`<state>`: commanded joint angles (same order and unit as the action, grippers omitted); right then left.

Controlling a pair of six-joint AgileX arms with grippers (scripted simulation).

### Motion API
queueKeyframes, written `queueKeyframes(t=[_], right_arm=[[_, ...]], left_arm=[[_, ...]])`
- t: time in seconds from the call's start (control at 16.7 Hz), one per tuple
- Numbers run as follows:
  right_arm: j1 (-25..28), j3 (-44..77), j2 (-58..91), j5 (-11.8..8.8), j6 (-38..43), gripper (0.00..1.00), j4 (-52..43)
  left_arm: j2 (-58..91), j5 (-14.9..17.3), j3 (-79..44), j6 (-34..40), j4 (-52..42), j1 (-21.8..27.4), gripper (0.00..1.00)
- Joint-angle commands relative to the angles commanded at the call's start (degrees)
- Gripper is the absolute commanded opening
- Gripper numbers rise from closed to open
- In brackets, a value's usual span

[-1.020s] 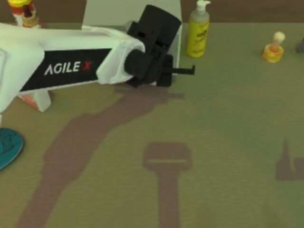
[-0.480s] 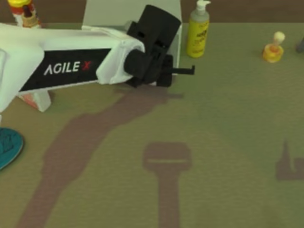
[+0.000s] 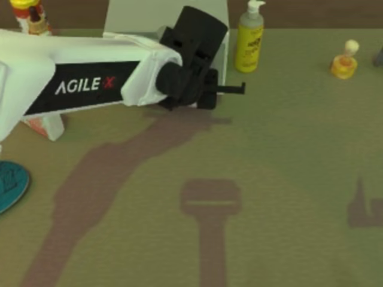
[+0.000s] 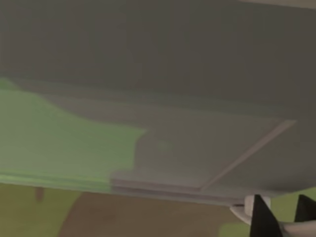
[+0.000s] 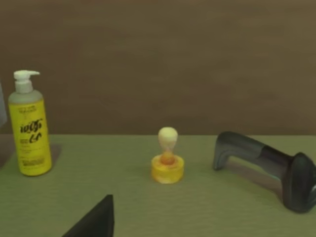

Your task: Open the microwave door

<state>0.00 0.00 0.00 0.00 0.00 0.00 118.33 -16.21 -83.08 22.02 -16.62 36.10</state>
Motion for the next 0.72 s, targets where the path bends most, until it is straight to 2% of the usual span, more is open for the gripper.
queueKeyframes(t=[0.72], right_arm=[[0.00, 0.00, 0.00, 0.00, 0.00, 1.00, 0.00]], left_arm=[[-2.27, 2.34, 3.58, -3.09, 2.11, -0.57, 0.00]])
